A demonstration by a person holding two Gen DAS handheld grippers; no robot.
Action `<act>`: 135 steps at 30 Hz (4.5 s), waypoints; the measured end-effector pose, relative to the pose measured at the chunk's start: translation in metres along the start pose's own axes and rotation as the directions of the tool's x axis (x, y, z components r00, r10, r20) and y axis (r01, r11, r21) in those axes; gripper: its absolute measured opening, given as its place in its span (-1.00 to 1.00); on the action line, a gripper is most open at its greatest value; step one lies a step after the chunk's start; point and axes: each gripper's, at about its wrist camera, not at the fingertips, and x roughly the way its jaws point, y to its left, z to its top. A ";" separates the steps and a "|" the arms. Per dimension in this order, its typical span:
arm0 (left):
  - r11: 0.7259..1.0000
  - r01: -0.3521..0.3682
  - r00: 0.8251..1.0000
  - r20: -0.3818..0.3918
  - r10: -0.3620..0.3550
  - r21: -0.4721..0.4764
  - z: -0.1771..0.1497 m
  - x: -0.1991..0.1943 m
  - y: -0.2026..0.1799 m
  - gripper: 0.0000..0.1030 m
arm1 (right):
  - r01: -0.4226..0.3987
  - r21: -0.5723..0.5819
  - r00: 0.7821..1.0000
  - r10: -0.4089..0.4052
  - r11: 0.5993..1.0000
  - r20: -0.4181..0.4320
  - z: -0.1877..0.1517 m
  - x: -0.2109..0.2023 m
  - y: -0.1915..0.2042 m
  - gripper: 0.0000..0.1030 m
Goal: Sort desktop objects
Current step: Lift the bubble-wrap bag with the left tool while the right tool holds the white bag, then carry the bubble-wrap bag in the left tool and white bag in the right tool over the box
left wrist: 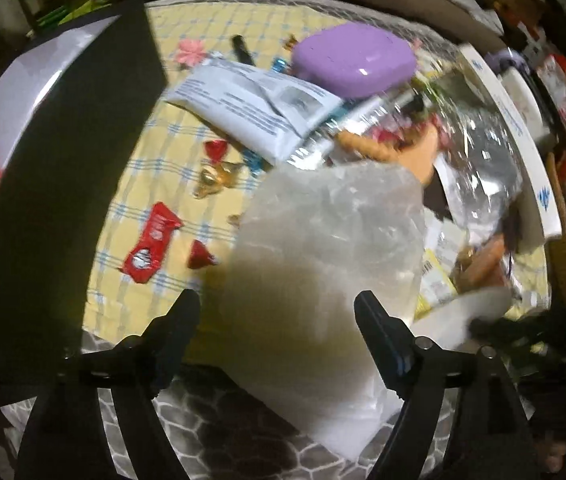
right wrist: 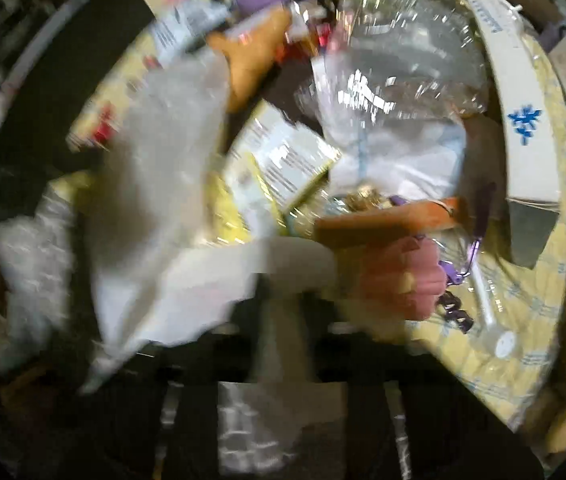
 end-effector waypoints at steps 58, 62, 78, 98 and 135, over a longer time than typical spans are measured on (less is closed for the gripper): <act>0.998 0.037 0.991 0.130 -0.031 -0.043 0.009 0.037 -0.049 -0.58 | -0.011 0.164 0.994 -0.007 0.986 0.106 -0.024 -0.048 -0.050 -0.83; 0.997 -0.012 0.977 0.212 0.027 -0.071 0.000 -0.014 -0.016 -0.70 | -0.023 0.166 0.993 0.004 0.986 0.114 -0.023 -0.048 -0.051 -0.83; 0.966 -0.103 0.806 0.550 0.221 -0.237 -0.017 -0.148 0.094 -0.72 | -0.148 0.095 0.897 0.093 0.984 0.433 -0.007 -0.124 -0.002 -0.97; 0.953 -0.127 0.824 0.505 0.257 -0.276 -0.027 -0.145 0.126 -0.71 | 0.101 -0.043 0.993 -0.097 0.994 0.073 0.065 0.083 0.124 0.20; 0.826 -0.408 0.844 0.184 0.503 -0.389 -0.012 -0.104 0.319 -0.72 | -0.202 -0.359 0.941 0.283 0.911 0.187 0.101 0.024 0.339 -0.82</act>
